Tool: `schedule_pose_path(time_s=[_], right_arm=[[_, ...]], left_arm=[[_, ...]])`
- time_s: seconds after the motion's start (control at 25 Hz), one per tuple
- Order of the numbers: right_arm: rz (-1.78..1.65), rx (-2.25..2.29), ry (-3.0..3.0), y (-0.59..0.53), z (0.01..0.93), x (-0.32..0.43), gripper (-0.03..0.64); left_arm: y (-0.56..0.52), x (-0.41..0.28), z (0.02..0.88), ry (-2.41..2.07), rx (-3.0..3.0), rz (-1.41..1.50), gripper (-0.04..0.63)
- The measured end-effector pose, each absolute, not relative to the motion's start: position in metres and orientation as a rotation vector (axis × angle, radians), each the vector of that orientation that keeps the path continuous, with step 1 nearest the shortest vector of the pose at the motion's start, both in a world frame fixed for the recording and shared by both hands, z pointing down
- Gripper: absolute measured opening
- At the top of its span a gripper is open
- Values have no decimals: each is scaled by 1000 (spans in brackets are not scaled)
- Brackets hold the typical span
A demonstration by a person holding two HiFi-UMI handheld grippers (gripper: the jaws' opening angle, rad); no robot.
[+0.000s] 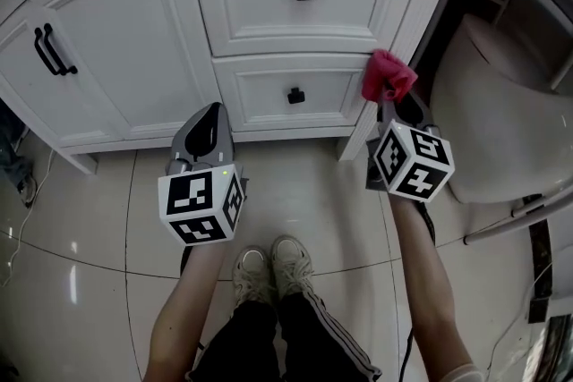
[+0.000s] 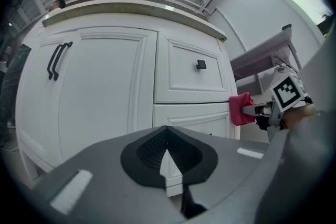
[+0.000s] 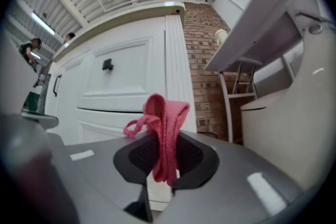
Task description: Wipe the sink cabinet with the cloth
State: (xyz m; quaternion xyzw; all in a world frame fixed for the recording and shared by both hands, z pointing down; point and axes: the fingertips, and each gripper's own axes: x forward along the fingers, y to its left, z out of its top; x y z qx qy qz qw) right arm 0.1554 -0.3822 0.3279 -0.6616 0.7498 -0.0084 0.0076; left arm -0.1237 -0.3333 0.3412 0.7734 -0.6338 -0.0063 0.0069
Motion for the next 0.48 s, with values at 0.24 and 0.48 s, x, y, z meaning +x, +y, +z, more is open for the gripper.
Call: schedule_pose_path(time_s=[0.24, 0.48], right_arm=[[-114, -1490, 2659, -342, 355, -21, 58], [29, -1334, 2943, -349, 417, -142, 58]], left_arm=[[-327, -146, 362, -2057, 2344, -23, 5], [-321, -196, 394, -2168, 2203, 6, 5]])
